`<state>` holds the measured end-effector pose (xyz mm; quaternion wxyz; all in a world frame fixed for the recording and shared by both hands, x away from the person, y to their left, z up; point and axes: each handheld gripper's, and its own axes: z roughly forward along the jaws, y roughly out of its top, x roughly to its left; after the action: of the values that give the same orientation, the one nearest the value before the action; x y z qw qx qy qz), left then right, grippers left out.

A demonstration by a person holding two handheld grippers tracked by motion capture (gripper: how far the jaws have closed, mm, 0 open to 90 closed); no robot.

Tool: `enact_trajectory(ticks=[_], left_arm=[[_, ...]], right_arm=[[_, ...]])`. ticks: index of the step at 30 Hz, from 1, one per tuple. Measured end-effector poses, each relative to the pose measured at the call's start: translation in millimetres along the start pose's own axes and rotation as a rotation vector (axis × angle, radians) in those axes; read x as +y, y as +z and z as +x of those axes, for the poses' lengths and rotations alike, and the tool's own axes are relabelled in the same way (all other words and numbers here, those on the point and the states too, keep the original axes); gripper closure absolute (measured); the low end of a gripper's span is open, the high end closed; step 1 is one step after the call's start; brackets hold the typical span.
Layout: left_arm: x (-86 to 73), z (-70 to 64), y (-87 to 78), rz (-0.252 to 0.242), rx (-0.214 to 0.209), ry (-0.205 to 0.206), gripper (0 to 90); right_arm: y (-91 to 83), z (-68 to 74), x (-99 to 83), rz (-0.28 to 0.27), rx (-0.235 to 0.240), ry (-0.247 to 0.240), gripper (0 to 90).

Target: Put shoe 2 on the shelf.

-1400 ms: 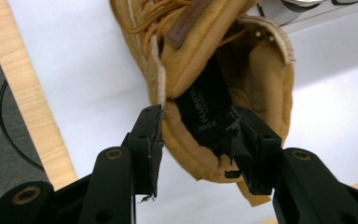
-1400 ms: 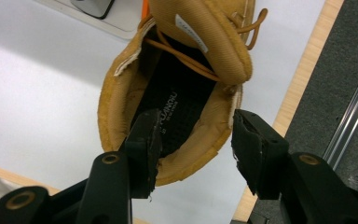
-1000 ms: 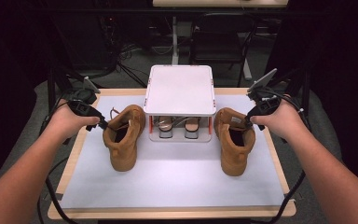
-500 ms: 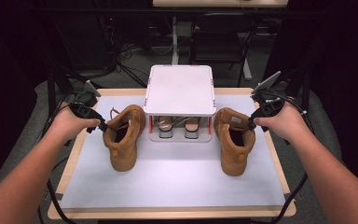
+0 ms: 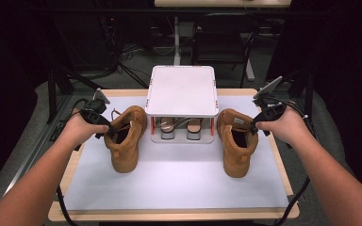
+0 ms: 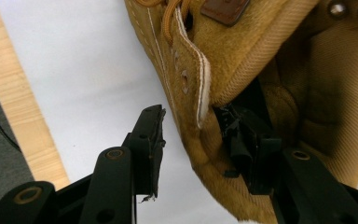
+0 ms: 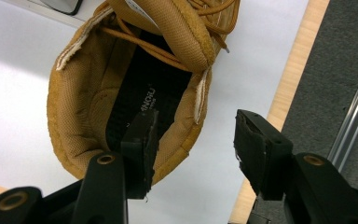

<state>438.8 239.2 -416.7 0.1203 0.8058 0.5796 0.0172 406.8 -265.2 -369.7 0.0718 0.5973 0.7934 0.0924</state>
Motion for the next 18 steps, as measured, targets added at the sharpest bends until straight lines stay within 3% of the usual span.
enact_trajectory(ticks=[18], left_arm=[[1.1, -1.7, 19.8, 0.027, -0.003, 0.017, 63.8]], right_arm=[[35.6, -2.1, -0.6, 0.045, 0.005, 0.003, 54.4]])
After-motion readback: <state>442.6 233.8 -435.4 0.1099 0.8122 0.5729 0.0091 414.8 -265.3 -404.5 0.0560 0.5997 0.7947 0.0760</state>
